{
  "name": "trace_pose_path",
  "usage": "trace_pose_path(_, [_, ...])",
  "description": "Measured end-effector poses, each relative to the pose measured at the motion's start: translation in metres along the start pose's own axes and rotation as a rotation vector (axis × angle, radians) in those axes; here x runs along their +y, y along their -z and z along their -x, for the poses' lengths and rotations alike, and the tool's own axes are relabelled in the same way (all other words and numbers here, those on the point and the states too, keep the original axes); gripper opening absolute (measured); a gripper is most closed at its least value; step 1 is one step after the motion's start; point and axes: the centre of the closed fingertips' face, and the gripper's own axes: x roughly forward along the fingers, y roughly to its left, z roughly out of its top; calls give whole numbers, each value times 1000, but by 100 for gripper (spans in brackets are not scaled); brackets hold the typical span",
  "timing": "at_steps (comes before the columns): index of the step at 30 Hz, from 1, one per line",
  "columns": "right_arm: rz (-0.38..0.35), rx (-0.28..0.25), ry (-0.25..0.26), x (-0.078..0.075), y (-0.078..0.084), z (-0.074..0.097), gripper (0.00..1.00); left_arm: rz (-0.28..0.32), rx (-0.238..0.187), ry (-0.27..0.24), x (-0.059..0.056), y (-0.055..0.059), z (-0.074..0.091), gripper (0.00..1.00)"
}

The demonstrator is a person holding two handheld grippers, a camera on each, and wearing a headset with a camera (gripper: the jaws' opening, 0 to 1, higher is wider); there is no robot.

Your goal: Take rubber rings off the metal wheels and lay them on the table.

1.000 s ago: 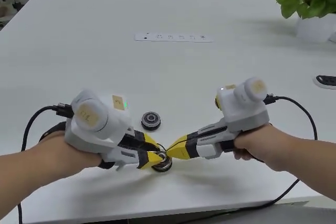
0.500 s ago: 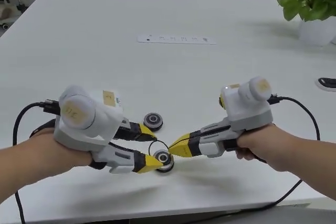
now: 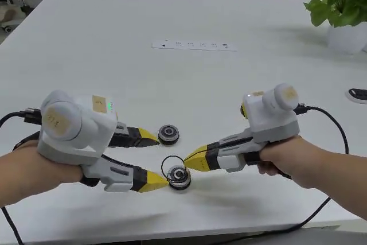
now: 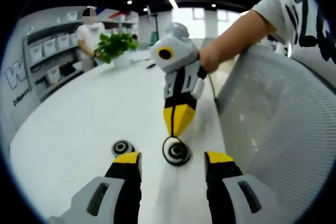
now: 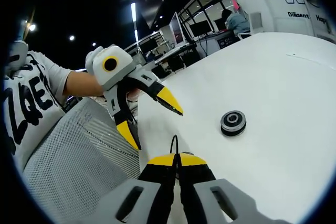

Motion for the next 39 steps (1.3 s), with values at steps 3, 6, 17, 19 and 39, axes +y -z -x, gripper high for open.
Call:
trace_pose_path(3, [3,0,-1,0,-2,-1,0,7,-2,-6,1,2,6,52])
trace_pose_path(6, [5,1,-2,1,-5,-2,0,20,-11,-25,4,5,12,54])
trace_pose_path(17, [24,6,-33,10,-19,-23,0,51,-24,-74,13,16,35,58])
trace_pose_path(19, [29,13,-37,12,-19,-28,0,62,-30,-84,14,18,40,59])
trace_pose_path(39, [80,59,4,11,-12,-60,0,104,-28,-130,15,31,58,62])
